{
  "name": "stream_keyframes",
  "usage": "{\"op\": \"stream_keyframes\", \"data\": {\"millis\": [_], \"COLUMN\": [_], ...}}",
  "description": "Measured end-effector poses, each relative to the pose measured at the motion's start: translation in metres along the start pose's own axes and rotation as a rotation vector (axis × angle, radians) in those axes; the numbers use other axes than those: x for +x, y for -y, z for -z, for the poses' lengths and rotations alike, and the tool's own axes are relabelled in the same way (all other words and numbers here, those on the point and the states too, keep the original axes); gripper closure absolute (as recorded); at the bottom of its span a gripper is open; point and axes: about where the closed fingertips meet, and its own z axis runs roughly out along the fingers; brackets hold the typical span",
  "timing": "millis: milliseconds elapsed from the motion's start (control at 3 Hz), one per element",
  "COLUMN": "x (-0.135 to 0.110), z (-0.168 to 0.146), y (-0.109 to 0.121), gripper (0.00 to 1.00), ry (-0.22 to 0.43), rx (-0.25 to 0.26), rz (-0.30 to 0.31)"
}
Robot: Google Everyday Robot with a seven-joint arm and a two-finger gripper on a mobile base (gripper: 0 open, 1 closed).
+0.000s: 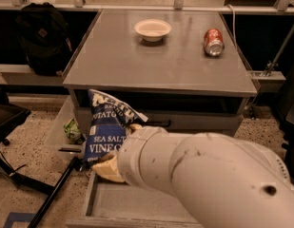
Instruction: Pick blue chip bag from middle drawer and place on counter
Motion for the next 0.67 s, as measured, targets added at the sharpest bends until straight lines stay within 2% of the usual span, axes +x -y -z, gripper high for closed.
{"op": "stream_keyframes", "data": {"millis": [333,667], "x": [-0.024,-0.075], "z": [0.009,0.031], "y": [0.064,0.132], "gripper": [1.0,1.0], "ry": [0.045,0.14], "rx": [0.086,0.191], "rz": [-0.035,-0.082]}}
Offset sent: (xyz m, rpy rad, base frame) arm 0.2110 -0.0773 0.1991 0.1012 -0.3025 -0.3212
